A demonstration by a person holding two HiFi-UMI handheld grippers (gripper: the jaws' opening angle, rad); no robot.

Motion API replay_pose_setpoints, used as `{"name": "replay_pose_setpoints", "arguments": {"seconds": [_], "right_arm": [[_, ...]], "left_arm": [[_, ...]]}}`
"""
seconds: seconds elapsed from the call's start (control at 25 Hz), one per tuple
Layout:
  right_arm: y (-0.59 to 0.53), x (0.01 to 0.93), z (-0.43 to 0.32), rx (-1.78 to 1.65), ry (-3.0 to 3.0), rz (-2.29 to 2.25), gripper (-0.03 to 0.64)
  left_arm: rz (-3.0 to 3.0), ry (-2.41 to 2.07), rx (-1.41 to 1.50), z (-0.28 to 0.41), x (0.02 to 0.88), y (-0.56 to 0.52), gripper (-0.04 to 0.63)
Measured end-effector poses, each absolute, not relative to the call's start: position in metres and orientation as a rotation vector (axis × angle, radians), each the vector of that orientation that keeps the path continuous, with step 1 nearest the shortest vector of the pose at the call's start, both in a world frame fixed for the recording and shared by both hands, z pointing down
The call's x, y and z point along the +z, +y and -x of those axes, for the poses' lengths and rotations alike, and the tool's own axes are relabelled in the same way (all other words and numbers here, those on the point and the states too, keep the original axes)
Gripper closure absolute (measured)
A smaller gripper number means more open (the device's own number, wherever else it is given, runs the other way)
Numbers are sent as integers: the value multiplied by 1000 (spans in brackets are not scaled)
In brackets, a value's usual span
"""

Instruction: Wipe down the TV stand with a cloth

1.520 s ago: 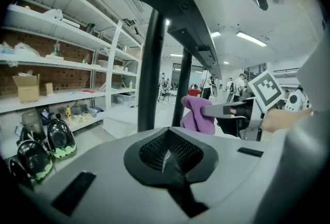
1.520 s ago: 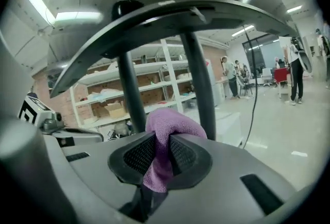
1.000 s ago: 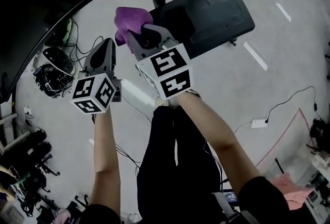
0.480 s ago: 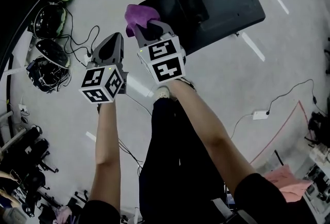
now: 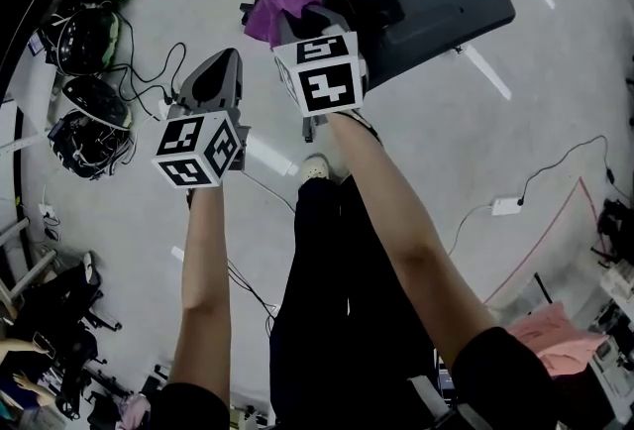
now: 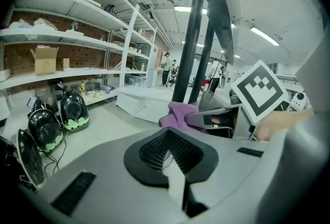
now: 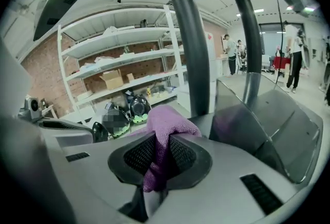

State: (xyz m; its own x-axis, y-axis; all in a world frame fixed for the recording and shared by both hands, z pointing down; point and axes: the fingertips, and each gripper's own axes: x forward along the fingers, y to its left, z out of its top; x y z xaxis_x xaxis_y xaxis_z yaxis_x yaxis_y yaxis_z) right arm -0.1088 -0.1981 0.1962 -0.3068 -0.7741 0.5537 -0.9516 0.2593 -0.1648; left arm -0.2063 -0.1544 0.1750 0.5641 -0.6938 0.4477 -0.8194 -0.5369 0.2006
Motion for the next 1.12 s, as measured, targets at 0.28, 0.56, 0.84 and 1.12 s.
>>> {"name": "replay_pose_setpoints", "arguments": {"seconds": [0.28, 0.56, 0.84, 1.12], "right_arm": [[-205, 195, 90, 617, -2081, -1702, 543], [-200, 190, 92, 633, -2107, -1689, 543], [-155, 173, 118, 672, -2226, -1601, 543], [-97, 180, 143, 754, -2287, -1466, 543]], "left_arm": [[-2410, -1229, 460, 204, 178, -161, 589], [-2390, -1236, 462, 207, 180, -157, 589], [-2356, -1257, 434, 206, 181, -136, 589], [-2286, -1300, 410, 212, 186, -102, 589]]}}
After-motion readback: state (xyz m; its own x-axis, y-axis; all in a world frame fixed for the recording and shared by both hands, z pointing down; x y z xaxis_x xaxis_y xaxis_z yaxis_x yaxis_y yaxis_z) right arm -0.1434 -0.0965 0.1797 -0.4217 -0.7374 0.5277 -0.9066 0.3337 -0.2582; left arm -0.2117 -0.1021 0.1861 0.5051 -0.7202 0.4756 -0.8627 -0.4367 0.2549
